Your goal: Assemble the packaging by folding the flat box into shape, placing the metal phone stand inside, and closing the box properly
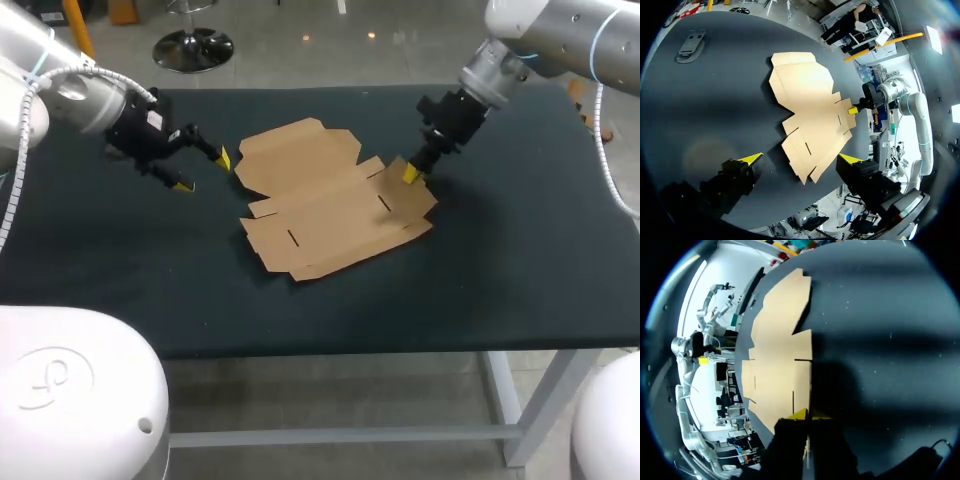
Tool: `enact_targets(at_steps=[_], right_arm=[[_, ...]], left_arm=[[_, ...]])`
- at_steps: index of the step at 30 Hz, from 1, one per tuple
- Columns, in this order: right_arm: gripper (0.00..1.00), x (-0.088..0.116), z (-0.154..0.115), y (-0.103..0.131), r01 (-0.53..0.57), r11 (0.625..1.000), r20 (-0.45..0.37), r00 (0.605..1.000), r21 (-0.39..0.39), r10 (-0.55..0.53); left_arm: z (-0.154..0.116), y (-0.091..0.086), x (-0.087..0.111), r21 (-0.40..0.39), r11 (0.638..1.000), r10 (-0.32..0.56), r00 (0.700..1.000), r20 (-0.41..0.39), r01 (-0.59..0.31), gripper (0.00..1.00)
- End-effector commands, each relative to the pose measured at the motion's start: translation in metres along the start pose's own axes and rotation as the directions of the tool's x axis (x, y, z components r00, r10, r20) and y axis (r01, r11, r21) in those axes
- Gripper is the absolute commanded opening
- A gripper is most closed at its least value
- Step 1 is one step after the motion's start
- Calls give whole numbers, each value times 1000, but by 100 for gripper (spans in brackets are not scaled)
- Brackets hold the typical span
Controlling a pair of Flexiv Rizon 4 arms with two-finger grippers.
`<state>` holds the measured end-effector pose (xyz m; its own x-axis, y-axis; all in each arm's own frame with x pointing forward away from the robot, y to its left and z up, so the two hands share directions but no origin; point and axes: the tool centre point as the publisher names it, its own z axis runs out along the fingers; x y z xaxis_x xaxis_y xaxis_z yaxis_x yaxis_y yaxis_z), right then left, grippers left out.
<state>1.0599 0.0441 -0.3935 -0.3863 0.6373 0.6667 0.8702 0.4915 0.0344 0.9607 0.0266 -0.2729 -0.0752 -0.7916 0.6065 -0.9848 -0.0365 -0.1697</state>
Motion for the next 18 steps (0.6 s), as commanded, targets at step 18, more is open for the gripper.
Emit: enact_targets(at_steps=[18], right_arm=[[0,27,18,-53,-162,937,-65,987,-310,149]], left_arm=[[2,-1,-1,-21,1000,-18,1000,4,18,100]])
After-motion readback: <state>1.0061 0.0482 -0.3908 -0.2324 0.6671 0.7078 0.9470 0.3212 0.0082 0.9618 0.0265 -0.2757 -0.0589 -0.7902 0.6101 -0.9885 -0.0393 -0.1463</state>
